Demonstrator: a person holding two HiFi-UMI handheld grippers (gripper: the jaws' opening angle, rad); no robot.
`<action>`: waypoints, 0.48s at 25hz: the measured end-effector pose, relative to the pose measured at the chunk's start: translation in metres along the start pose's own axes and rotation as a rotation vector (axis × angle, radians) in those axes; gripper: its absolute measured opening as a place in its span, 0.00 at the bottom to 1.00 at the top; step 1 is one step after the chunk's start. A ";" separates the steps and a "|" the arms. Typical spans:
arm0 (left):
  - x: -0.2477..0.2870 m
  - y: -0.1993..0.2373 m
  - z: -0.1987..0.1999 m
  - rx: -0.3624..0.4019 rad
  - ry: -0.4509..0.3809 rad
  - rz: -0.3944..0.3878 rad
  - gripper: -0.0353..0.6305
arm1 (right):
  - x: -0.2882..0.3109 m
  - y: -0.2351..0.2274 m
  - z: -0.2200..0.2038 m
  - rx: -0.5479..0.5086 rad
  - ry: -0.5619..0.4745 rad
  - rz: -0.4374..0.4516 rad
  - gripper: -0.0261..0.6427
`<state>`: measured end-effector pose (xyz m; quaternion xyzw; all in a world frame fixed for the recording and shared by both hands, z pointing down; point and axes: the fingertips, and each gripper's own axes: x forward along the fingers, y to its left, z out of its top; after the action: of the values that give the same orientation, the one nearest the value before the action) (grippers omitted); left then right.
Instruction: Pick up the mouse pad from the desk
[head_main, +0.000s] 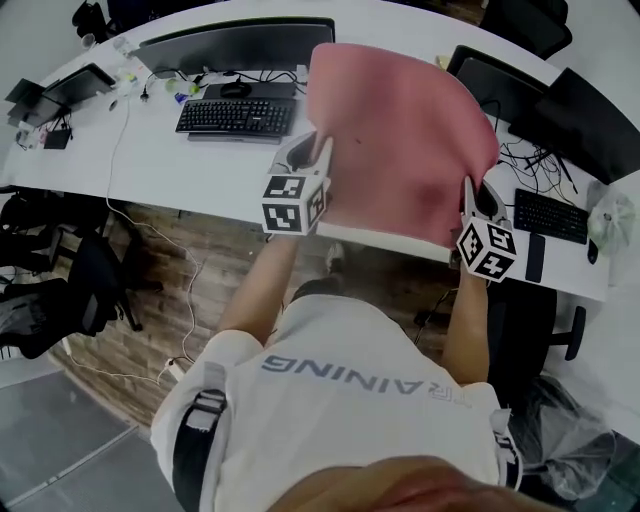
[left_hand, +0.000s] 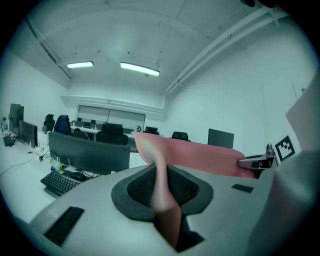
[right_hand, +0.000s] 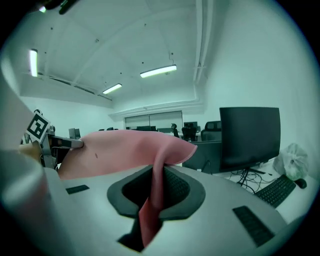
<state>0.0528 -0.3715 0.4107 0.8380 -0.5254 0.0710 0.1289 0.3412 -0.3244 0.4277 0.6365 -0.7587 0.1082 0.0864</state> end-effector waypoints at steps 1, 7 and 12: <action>-0.010 -0.004 0.013 0.008 -0.035 0.000 0.20 | -0.009 0.002 0.013 -0.008 -0.030 0.001 0.14; -0.064 -0.031 0.072 0.037 -0.209 -0.011 0.20 | -0.066 0.013 0.078 -0.077 -0.197 -0.003 0.14; -0.095 -0.049 0.095 0.044 -0.294 -0.023 0.19 | -0.104 0.016 0.111 -0.111 -0.290 -0.012 0.14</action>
<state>0.0540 -0.2965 0.2885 0.8479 -0.5274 -0.0424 0.0332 0.3448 -0.2534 0.2924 0.6444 -0.7641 -0.0274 0.0115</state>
